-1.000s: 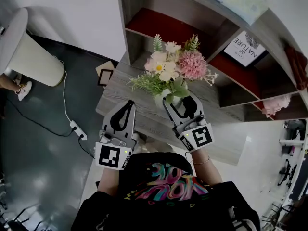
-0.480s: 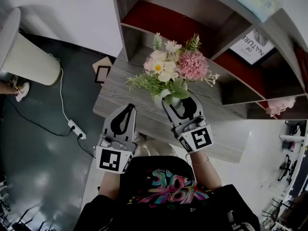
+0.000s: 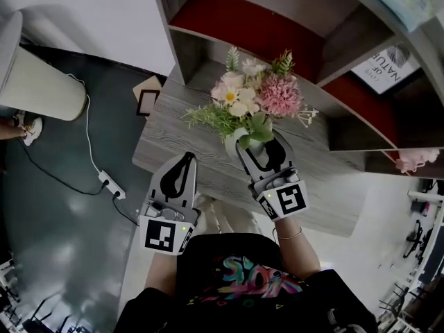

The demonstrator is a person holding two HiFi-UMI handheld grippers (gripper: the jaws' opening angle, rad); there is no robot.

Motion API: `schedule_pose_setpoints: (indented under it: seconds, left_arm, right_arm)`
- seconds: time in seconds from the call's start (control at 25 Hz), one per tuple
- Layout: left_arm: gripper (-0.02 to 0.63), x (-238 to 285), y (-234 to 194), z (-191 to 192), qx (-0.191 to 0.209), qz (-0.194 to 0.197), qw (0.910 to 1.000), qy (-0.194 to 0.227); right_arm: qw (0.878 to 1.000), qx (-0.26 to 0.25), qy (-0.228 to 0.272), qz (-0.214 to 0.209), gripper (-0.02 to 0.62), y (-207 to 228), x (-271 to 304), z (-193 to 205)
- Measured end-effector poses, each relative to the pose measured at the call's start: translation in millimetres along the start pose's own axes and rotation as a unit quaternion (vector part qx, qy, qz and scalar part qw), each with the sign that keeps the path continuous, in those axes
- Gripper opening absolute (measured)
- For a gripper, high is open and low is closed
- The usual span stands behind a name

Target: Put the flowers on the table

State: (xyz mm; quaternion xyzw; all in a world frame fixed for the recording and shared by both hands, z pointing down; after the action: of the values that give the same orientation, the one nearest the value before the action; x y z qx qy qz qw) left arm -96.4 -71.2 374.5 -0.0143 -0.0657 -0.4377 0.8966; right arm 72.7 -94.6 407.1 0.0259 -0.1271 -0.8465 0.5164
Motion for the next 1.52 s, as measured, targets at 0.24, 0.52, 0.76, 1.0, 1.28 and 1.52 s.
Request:
schedule_pose_setpoints:
  seconds: [0.24, 0.52, 0.76, 1.0, 1.28, 1.52]
  left_arm:
    - [0.032, 13, 3, 14, 0.010, 0.004, 0.9999, 0.000]
    - [0.032, 25, 3, 23, -0.031, -0.021, 0.9993, 0.003]
    - [0.032, 31, 1, 34, -0.028, -0.023, 0.9993, 0.000]
    - [0.032, 30, 2, 42, -0.030, -0.028, 0.9991, -0.005]
    - [0.032, 27, 5, 50, -0.031, -0.034, 0.9989, -0.012]
    - [0.032, 27, 11, 53, -0.032, -0.036, 0.9987, -0.015]
  right_arm:
    - [1.000, 0.006, -0.004, -0.001, 0.287, 8, 10, 17]
    - [1.000, -0.002, -0.009, -0.009, 0.287, 13, 20, 33]
    - [1.000, -0.008, -0.016, -0.016, 0.285, 13, 31, 47]
    - [1.000, -0.010, -0.018, -0.021, 0.285, 14, 35, 57]
    - [1.000, -0.014, -0.018, -0.019, 0.287, 17, 35, 65]
    - [0.999, -0.012, -0.029, -0.018, 0.287, 21, 31, 76]
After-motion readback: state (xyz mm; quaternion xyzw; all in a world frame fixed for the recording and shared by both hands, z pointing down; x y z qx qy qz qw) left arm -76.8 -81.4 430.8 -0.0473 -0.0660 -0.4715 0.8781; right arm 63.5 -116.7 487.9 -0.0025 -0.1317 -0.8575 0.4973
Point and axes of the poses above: the fingertips, and each gripper's own axes: x forward along the fingers, y to its right, z out of its underside, the point moved 4 cm from there along -x, backward along the fingers, and after that the axes turned 9 degrees about x, right-handed, at the moved point
